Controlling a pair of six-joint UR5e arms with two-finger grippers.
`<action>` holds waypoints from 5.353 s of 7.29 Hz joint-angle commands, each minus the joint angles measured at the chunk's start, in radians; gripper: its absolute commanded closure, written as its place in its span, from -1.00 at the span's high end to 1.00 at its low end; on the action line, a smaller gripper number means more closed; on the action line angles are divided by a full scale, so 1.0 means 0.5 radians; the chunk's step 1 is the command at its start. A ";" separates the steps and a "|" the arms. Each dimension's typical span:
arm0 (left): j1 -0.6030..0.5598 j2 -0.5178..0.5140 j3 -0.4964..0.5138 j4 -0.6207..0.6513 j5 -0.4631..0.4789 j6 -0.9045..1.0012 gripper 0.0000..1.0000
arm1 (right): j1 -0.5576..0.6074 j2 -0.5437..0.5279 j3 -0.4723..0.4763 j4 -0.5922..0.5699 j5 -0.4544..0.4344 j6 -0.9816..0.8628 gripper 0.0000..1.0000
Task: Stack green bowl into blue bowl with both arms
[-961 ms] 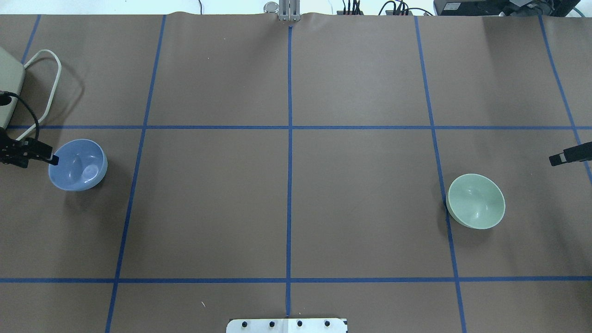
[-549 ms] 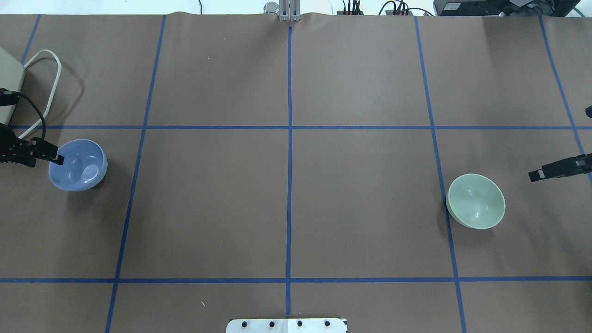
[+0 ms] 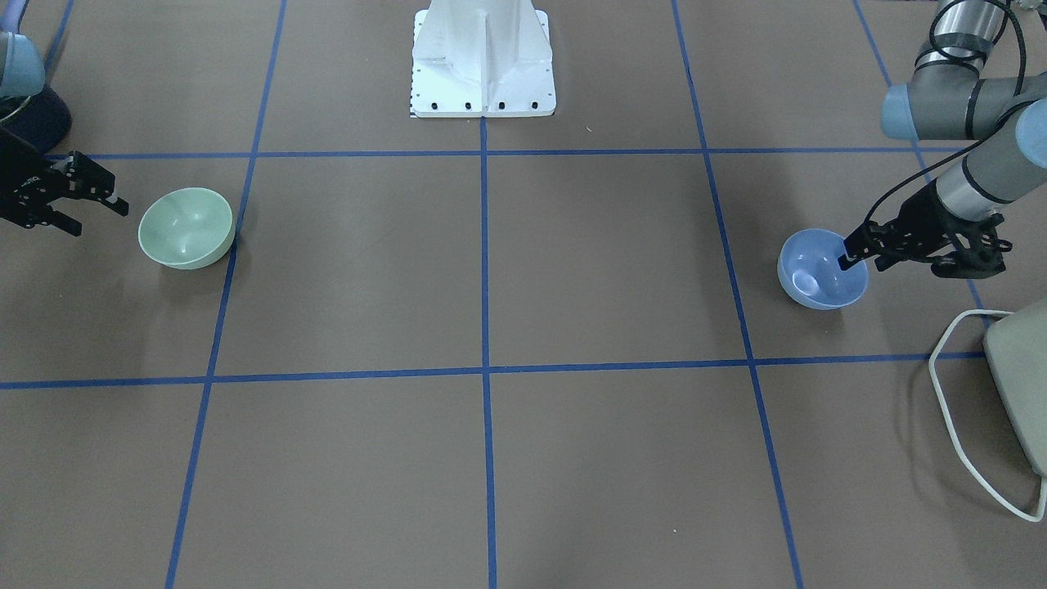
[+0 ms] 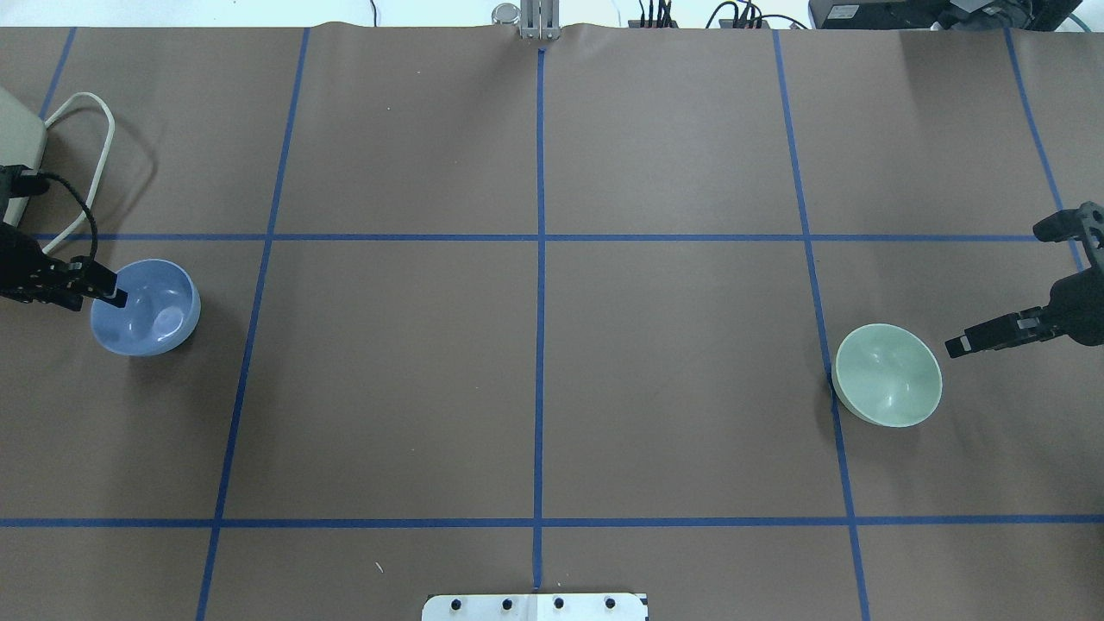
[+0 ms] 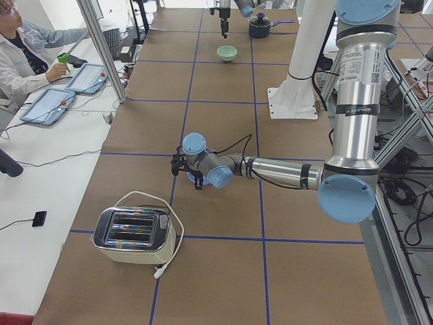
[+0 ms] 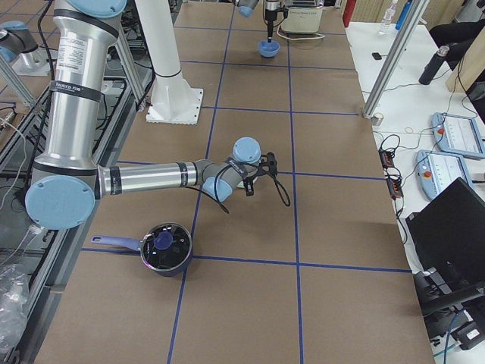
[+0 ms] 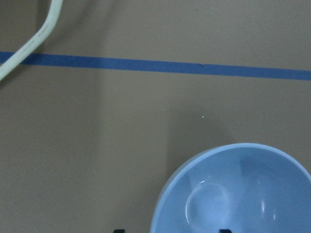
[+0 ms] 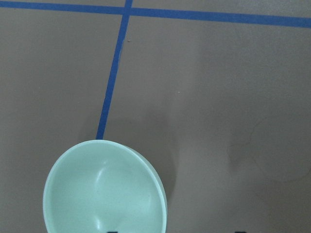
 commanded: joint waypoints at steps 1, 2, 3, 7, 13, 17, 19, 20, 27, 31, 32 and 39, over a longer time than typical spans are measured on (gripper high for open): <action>0.025 -0.025 0.040 0.000 -0.003 -0.001 0.40 | -0.121 0.009 -0.001 0.000 -0.116 0.027 0.69; 0.031 -0.035 0.049 0.000 0.000 0.002 0.39 | -0.164 0.009 -0.001 0.000 -0.162 0.027 0.70; 0.040 -0.044 0.077 -0.010 0.000 0.002 0.39 | -0.192 0.009 -0.001 0.000 -0.202 0.027 0.70; 0.049 -0.065 0.203 -0.188 -0.003 -0.071 0.03 | -0.275 0.013 -0.011 0.003 -0.273 0.027 0.73; 0.046 -0.081 0.160 -0.188 0.003 -0.253 -1.00 | -0.293 0.031 -0.026 0.003 -0.276 0.021 0.73; 0.046 -0.065 0.074 -0.178 0.000 -0.265 -1.00 | -0.373 0.043 -0.072 0.052 -0.368 0.006 0.70; 0.040 -0.059 -0.009 -0.160 -0.021 -0.314 -1.00 | -0.376 0.043 -0.100 0.095 -0.368 0.006 0.68; 0.040 -0.059 -0.039 -0.160 -0.021 -0.357 -1.00 | -0.379 0.043 -0.100 0.092 -0.365 0.006 0.54; 0.040 -0.059 -0.083 -0.160 -0.018 -0.415 -1.00 | -0.324 0.031 -0.090 0.138 -0.236 -0.025 -0.49; 0.043 -0.059 -0.080 -0.160 -0.015 -0.412 -1.00 | -0.327 0.040 -0.106 0.138 -0.301 -0.022 -0.61; 0.043 -0.059 -0.080 -0.160 -0.018 -0.412 -1.00 | -0.327 0.043 -0.097 0.138 -0.298 -0.006 -0.68; 0.040 -0.059 -0.153 -0.142 -0.015 -0.470 -1.00 | -0.101 0.235 -0.078 -0.093 -0.068 0.006 -0.74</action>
